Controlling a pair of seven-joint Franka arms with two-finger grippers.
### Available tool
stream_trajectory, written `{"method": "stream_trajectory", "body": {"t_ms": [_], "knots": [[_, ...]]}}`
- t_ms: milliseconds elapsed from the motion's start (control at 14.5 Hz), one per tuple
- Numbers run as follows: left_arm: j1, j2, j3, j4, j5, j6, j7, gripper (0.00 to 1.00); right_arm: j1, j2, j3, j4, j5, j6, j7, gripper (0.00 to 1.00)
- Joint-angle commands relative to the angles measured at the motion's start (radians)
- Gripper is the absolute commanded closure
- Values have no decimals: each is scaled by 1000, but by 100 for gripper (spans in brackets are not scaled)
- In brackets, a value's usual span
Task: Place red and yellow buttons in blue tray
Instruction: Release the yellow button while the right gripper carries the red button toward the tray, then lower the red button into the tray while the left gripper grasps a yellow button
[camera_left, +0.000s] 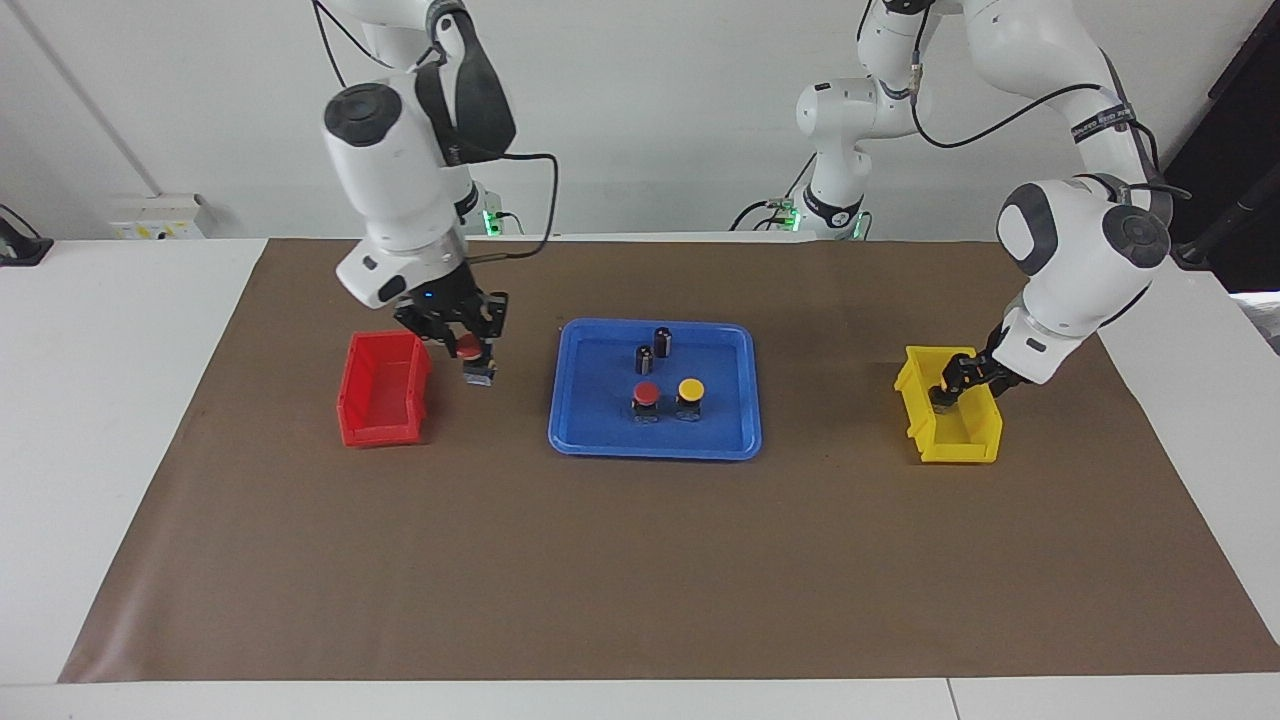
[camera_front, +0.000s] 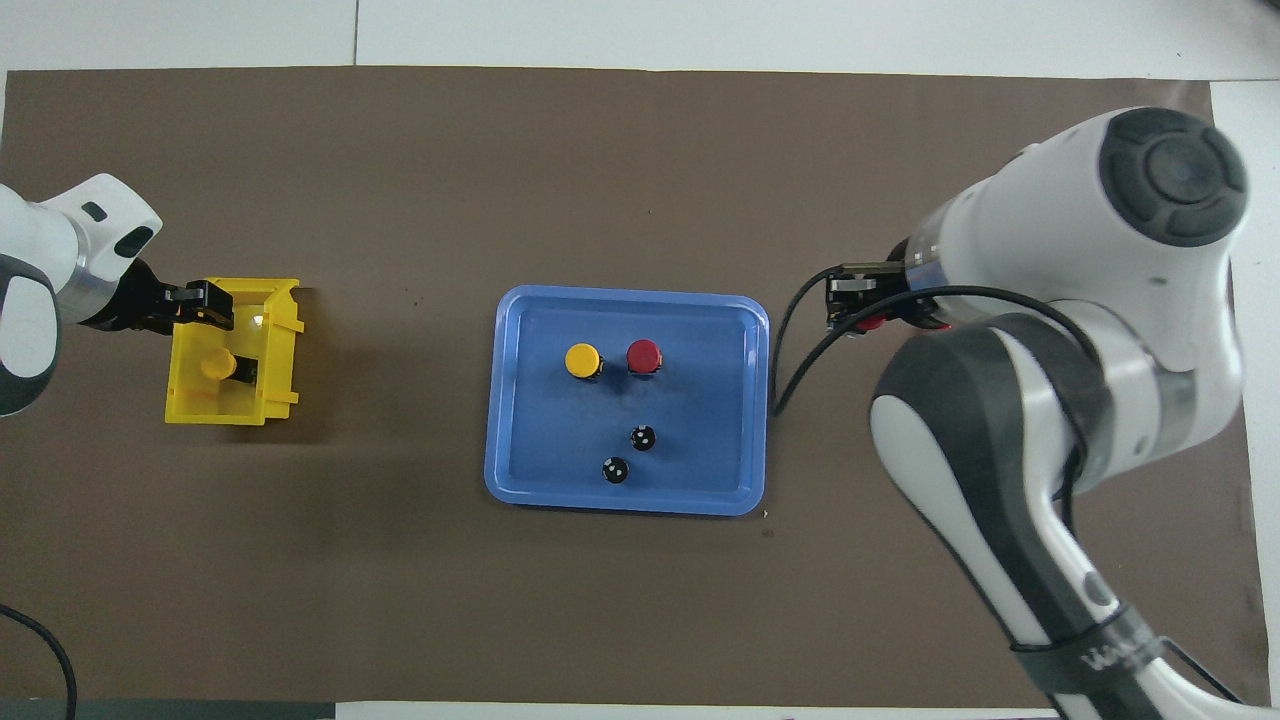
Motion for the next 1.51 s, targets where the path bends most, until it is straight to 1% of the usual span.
{"method": "stream_trajectory", "body": {"t_ms": [0,206,275,482,688,826,963,1032,1101,1170,1239,1307,1376,1445], "knots": [[14,-64,-10,-103,19,60,9,29,72,71,-6,9,2,115,110,72],[1,-90,-12,-154,19,64,6,29,83,65,-4,-89,2,227,110,72],[-3,-95,-12,-163,19,67,6,29,107,74,-6,-103,2,239,115,72],[-3,-110,-13,-206,19,111,8,29,115,94,-6,-175,1,311,119,72],[-3,-111,-13,-223,19,140,9,29,121,95,-6,-211,1,330,118,71],[-5,-113,-13,-223,19,139,9,29,132,95,-6,-234,1,344,118,67],[-3,-113,-13,-223,19,142,9,29,131,97,-6,-234,1,350,118,60],[-3,-115,-13,-223,19,142,9,40,129,97,-6,-234,1,350,118,59],[-3,-113,-13,-222,19,142,9,63,129,97,-6,-234,1,350,119,50],[-3,-113,-13,-220,19,143,12,87,128,97,-6,-232,1,348,119,36],[-2,-113,-13,-219,19,148,23,98,128,97,-7,-223,1,342,118,26],[-2,-110,-12,-214,19,149,26,99,126,97,-10,-208,-4,333,116,23],[0,-107,-12,-209,19,149,26,99,115,86,-15,-193,-21,322,112,11],[-2,-99,-12,-174,19,127,24,99,88,65,-18,-165,-39,277,107,0]]}}
